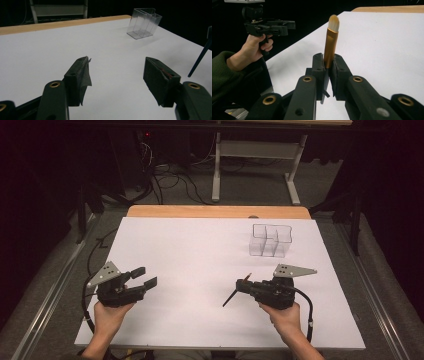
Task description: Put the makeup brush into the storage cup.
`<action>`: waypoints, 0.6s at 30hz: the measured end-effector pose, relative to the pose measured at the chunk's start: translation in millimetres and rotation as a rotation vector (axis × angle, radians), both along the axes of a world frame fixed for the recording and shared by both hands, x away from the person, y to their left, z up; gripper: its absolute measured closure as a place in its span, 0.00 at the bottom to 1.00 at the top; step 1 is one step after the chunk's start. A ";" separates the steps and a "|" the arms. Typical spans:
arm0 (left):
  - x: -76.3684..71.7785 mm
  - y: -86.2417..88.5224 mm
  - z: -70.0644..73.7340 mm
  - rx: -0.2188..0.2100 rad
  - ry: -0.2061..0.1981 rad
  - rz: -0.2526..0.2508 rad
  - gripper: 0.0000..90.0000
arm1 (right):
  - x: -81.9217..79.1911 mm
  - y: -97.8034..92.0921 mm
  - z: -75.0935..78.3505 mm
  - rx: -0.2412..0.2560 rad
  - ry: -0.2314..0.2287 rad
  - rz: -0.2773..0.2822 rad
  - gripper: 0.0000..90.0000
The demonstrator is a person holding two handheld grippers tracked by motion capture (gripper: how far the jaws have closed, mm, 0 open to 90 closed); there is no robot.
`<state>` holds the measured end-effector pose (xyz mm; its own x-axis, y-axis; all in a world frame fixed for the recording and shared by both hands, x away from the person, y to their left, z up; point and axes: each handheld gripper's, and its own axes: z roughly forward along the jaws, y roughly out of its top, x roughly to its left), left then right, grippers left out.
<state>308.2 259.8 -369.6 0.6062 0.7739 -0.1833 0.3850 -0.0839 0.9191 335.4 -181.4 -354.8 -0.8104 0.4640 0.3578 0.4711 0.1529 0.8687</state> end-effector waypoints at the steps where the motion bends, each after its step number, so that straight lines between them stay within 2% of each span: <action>1: 0.3 0.2 -0.5 -0.001 -0.002 0.004 0.41 | 0.0 -0.5 0.2 -0.001 -0.001 -0.002 0.94; 7: 0.8 2.7 -2.5 -0.008 -0.002 0.027 0.38 | 0.3 -5.4 2.5 -0.011 -0.002 -0.010 0.94; 18: 2.6 0.3 -7.8 -0.013 0.020 0.024 0.37 | 0.4 -17.3 5.5 -0.030 -0.008 -0.040 0.94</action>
<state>310.9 260.1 -377.4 0.5834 0.7857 -0.2057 0.4052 -0.0622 0.9121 335.8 -198.6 -349.3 -0.7938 0.5060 0.3374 0.4707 0.1599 0.8677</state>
